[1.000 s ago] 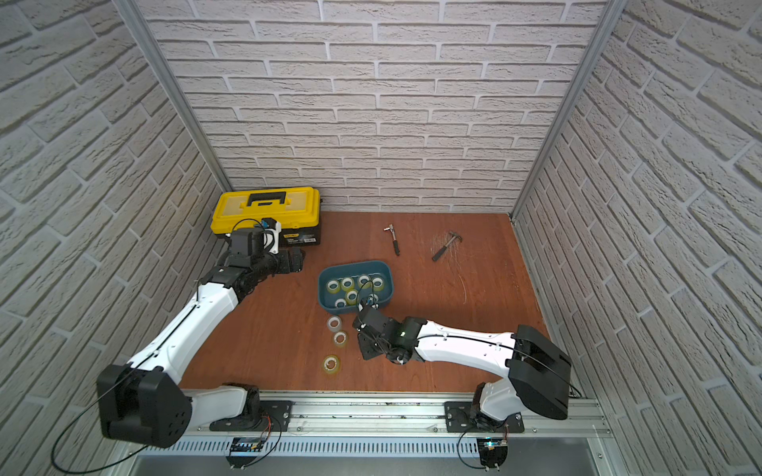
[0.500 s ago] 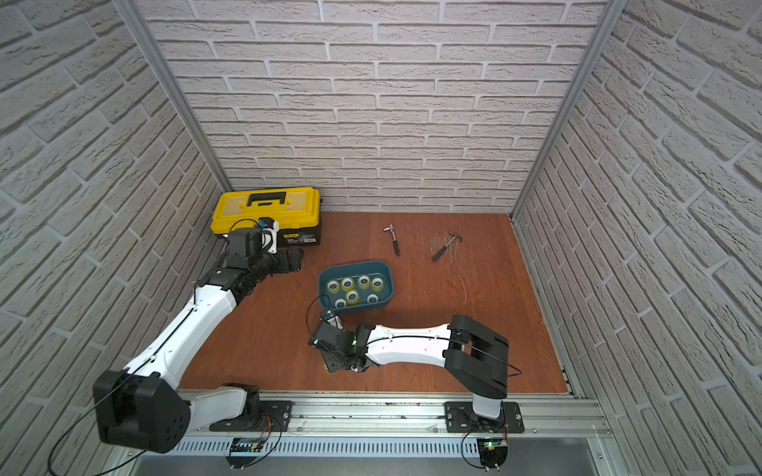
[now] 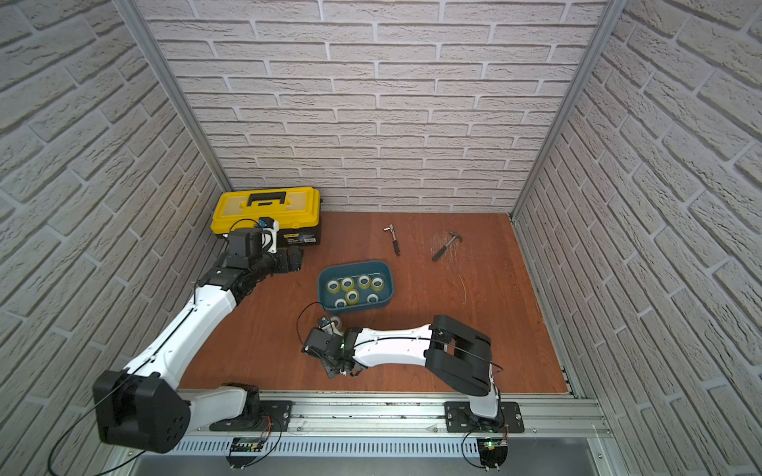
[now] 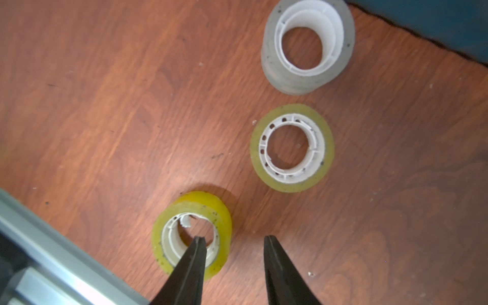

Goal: Put the transparent tape into the storage box
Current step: Pick up the tape at the center of the board.

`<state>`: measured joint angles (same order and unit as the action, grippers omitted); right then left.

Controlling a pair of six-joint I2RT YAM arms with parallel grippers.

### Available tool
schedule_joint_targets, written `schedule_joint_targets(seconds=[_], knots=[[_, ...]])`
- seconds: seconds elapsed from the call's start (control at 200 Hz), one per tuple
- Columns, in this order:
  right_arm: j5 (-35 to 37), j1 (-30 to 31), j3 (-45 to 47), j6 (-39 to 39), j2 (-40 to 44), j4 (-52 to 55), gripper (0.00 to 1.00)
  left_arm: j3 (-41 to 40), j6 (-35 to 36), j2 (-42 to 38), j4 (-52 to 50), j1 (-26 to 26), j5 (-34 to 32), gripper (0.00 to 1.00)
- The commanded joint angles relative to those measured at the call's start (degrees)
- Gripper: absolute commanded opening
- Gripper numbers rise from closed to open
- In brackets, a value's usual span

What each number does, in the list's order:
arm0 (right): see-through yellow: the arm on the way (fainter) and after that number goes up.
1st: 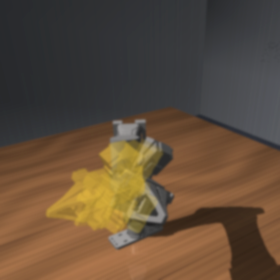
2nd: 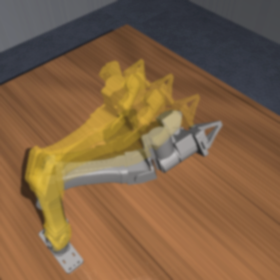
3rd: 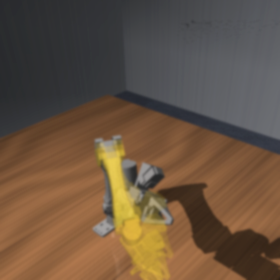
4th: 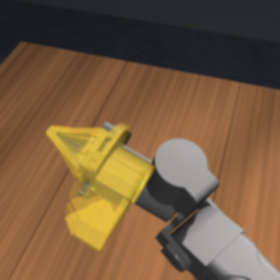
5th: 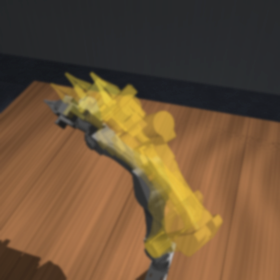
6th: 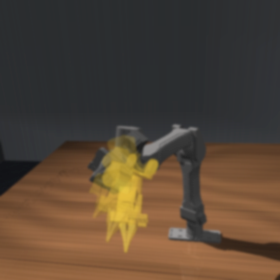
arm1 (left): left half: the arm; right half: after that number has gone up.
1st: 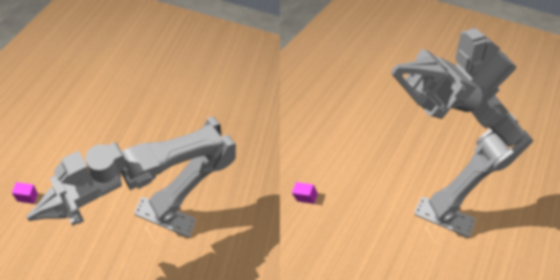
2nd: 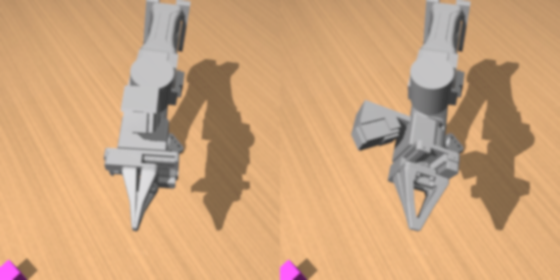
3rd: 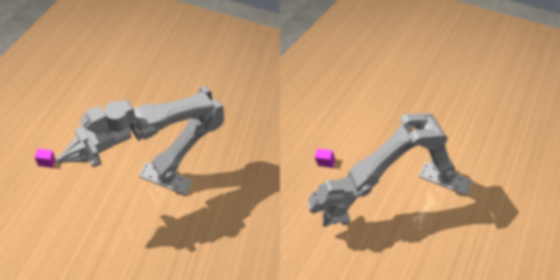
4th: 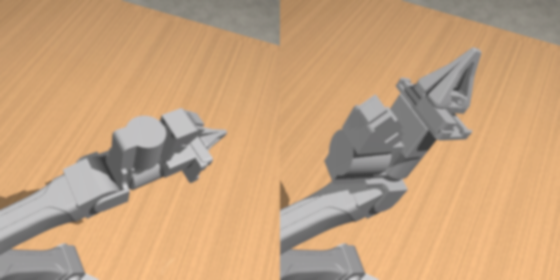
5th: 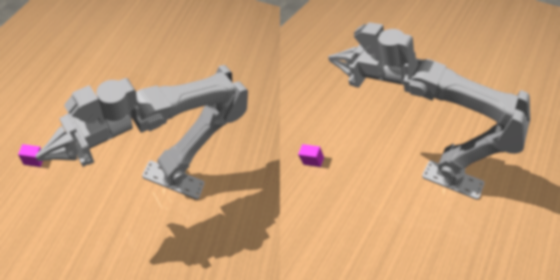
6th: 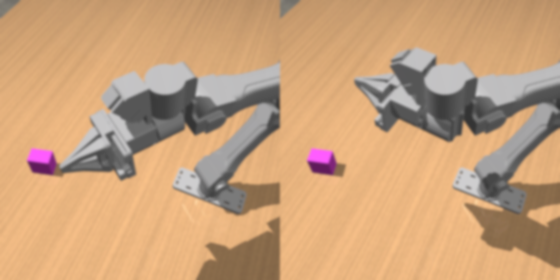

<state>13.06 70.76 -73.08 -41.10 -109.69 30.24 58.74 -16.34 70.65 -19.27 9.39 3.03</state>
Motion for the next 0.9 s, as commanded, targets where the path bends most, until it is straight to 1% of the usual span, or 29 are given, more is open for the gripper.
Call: schedule_joint_targets(seconds=[0.0, 0.135, 0.31, 0.35, 0.45, 0.595, 0.615, 0.71, 0.895], knots=[[1.6, 0.6, -1.3, 0.4, -1.2, 1.1, 0.41, -0.5, -0.2, -1.1, 2.0, -0.1, 0.7, 0.98], [0.0, 0.8, -1.7, 0.1, -2.3, -0.4, 0.41, -0.6, -0.1, -1.1, 2.1, 0.0, 0.7, 0.98], [-0.2, 1.0, -2.7, 0.1, -3.2, -0.3, 0.4, -0.5, 0.0, -1.0, 2.0, 0.1, 0.8, 0.98], [-0.3, 1.0, -2.6, 0.1, -5.0, -0.3, 0.39, -0.5, 0.1, -1.0, 2.0, 0.1, 0.8, 0.98], [-0.1, 1.0, -2.2, -0.1, -5.1, -0.4, 0.34, -0.5, 0.1, -1.1, 2.0, 0.2, 0.7, 0.98], [1.0, 1.0, -1.2, 0.1, -4.0, -0.1, 0.18, -0.4, 0.3, -1.2, 2.0, 0.2, 0.7, 0.98], [1.1, 1.0, -1.2, 0.2, -2.1, 0.1, 0.17, -0.5, 0.4, -1.4, 2.0, 0.3, 0.6, 0.98], [1.7, 1.0, -1.4, 1.5, 1.2, 1.4, 0.13, -0.5, 0.9, -1.8, 1.9, 0.9, 0.2, 0.98], [5.9, 0.2, -5.2, 6.9, 8.2, 6.8, 0.13, -0.8, 2.7, -3.5, 1.6, 3.9, -2.6, 0.98]])
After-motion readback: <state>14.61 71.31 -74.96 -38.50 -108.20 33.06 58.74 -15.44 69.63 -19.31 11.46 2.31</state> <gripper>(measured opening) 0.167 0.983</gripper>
